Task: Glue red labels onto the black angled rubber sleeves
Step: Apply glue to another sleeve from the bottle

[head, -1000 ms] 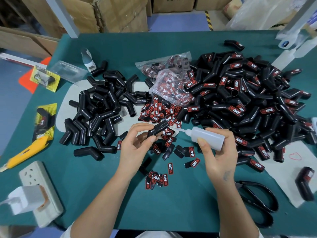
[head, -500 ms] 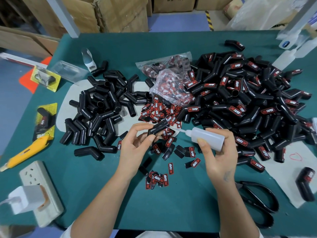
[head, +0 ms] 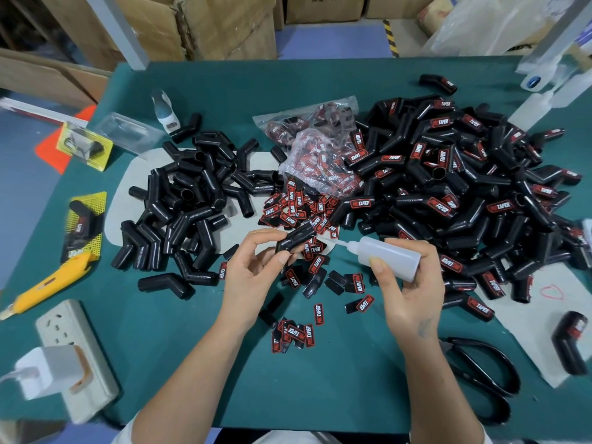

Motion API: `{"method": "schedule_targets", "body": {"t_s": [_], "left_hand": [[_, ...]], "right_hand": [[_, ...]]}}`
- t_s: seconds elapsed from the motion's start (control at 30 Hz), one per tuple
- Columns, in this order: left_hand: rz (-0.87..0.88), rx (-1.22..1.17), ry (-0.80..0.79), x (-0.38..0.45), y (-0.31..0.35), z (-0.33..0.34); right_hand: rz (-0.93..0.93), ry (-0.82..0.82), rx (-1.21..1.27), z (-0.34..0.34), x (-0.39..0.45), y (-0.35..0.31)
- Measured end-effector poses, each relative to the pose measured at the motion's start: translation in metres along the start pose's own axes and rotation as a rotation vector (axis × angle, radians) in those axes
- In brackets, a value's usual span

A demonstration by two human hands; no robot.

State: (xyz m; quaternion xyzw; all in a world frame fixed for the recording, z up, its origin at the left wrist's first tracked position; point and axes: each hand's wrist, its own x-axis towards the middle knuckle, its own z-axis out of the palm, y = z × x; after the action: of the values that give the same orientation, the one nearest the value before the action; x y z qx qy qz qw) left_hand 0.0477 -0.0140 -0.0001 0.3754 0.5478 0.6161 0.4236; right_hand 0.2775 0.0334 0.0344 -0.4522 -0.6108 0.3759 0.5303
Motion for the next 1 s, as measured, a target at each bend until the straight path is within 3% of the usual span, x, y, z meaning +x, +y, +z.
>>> {"method": "schedule_targets", "body": {"t_s": [1.0], "left_hand": [[-0.017,0.007,0.000,0.0003,-0.0038,-0.0002]], "right_hand": [[0.018,-0.044,-0.021,0.0013,-0.0019,-0.0003]]}}
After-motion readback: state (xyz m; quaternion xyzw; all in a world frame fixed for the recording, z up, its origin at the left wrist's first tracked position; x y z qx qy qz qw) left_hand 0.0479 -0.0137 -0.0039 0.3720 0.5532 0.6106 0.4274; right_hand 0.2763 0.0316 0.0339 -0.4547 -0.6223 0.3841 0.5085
